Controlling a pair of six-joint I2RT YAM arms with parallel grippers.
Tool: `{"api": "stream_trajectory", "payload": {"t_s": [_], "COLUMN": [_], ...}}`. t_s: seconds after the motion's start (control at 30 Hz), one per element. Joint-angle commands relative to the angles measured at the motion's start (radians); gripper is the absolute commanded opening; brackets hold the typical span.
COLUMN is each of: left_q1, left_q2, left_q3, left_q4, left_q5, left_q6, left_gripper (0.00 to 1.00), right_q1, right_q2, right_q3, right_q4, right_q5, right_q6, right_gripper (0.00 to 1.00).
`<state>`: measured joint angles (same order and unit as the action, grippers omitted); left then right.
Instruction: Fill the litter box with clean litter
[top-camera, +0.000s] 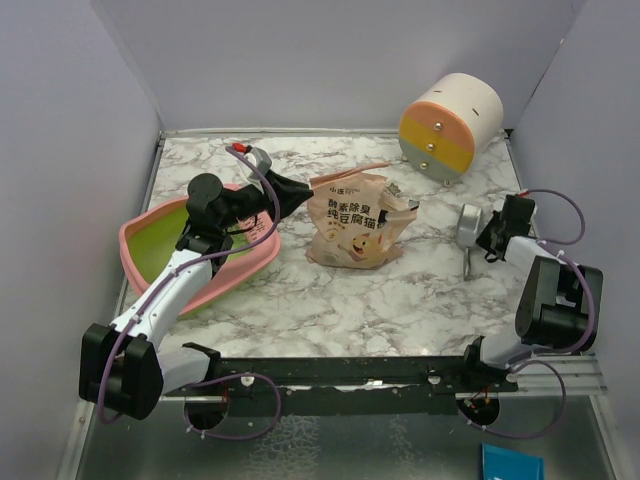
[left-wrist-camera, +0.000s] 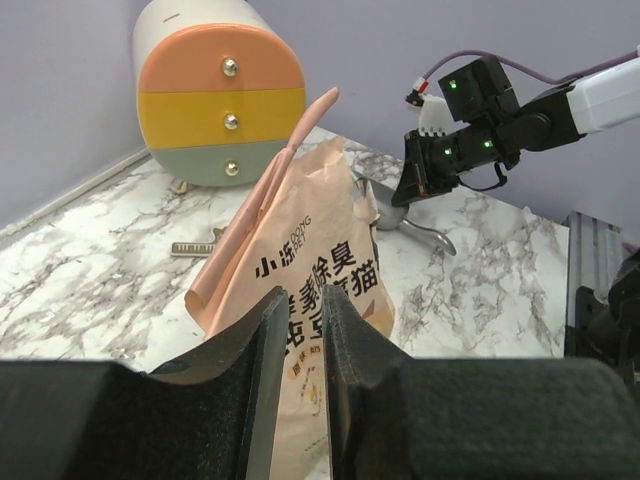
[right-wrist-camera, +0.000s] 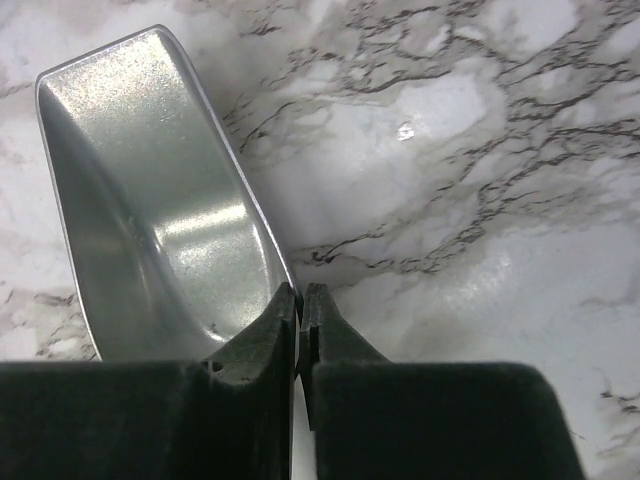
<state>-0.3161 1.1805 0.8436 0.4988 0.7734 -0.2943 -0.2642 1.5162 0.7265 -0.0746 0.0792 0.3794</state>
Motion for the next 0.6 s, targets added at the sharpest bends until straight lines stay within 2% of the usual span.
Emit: {"api": "stream_trajectory", "payload": {"t_s": [0.0,0.13,0.27,0.37,0.4,0.43,0.5,0.57], "left_q1": [0.003,0.025,0.031,0.029,0.029,0.03,0.03,0.039], "left_q2": [0.003,0.006,0.033,0.084,0.099,0.115,0.121,0.106], "left_q3": [0.04,0.076,0.131,0.197,0.219,0.237,0.252,0.239], "left_q4": [0.009,-0.003,-0.009,-0.01,-0.01,-0.009,-0.009,-0.018], "left_q5": [0.044,0.097,0.222,0.375,0.414,0.44,0.448,0.384], "left_q6": [0.007,-0.02,-0.078,-0.191,-0.227,-0.264,-0.307,-0.343], "left_gripper": [0.28,0.41,0.49,0.67,0.87,0.98,0.99,0.99], "right_q1": [-0.006,-0.002,0.09,0.327,0.427,0.513,0.673,0.809], "right_q2": [-0.074,-0.268,-0.389,-0.406,-0.398,-0.385,-0.351,-0.326], "right_q3": [-0.008,-0.033,0.079,0.227,0.275,0.322,0.381,0.412], "right_q4": [0.04,0.112,0.066,-0.016,-0.039,-0.066,-0.093,-0.088], "right_q5": [-0.165,-0.293,-0.341,-0.222,-0.161,-0.097,0.038,0.196], "right_q6": [-0.009,-0.019,-0.115,-0.293,-0.357,-0.414,-0.523,-0.591], "right_gripper": [0.01,0.01,0.01,0.01,0.01,0.01,0.01,0.01]}}
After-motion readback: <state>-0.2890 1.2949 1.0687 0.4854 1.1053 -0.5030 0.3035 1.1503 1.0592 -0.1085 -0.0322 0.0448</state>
